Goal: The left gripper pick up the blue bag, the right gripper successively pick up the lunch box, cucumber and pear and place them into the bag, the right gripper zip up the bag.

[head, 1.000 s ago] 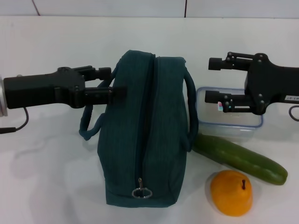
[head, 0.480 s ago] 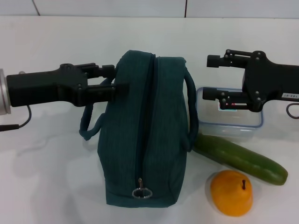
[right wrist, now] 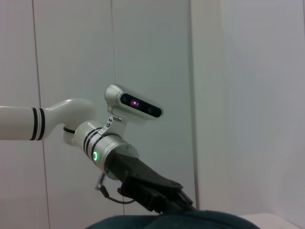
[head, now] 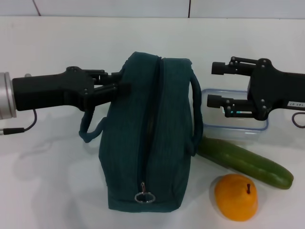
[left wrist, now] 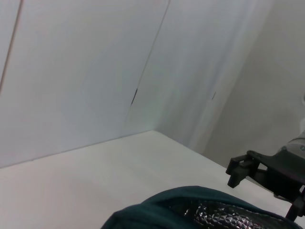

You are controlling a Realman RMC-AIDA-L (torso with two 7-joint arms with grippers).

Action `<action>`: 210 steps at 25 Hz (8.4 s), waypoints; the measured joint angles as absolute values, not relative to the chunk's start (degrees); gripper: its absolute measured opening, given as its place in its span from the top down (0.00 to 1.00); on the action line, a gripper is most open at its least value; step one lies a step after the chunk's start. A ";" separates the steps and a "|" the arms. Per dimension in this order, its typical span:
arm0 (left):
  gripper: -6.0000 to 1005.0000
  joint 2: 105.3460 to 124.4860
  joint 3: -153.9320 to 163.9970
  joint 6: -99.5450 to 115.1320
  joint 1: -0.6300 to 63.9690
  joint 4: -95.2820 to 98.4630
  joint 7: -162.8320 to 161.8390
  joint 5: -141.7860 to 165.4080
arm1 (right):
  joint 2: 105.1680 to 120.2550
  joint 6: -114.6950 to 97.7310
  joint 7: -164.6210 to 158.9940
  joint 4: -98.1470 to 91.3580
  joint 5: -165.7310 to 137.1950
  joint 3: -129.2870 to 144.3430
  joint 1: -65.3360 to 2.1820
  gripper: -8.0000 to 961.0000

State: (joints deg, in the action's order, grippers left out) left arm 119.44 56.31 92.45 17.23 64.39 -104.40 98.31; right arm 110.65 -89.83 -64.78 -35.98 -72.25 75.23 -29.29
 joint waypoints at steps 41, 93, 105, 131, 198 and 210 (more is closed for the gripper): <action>0.95 119.53 56.08 88.65 24.80 53.62 -96.92 94.99 | 112.01 -97.06 -49.36 -16.86 -67.75 70.46 -20.07 0.25; 0.95 119.62 56.23 88.06 29.97 48.69 -93.63 94.08 | 115.17 -92.08 -61.56 -0.30 -69.34 42.17 -19.81 0.25; 0.95 119.68 56.47 88.57 28.74 48.69 -91.47 93.31 | 114.97 -85.96 -82.40 -0.22 -66.35 42.91 -20.08 0.25; 0.95 119.71 60.05 88.69 27.04 48.69 -90.27 90.29 | 115.25 -77.81 -98.38 -0.91 -71.01 46.16 -23.78 0.24; 0.95 119.71 62.23 88.24 26.98 48.51 -87.83 89.21 | 115.71 -69.75 -106.40 -2.57 -70.38 46.49 -29.17 0.87; 0.95 119.71 62.23 88.45 26.91 48.03 -84.59 87.52 | 115.64 -76.76 -97.82 -6.94 -68.64 46.02 -27.90 0.88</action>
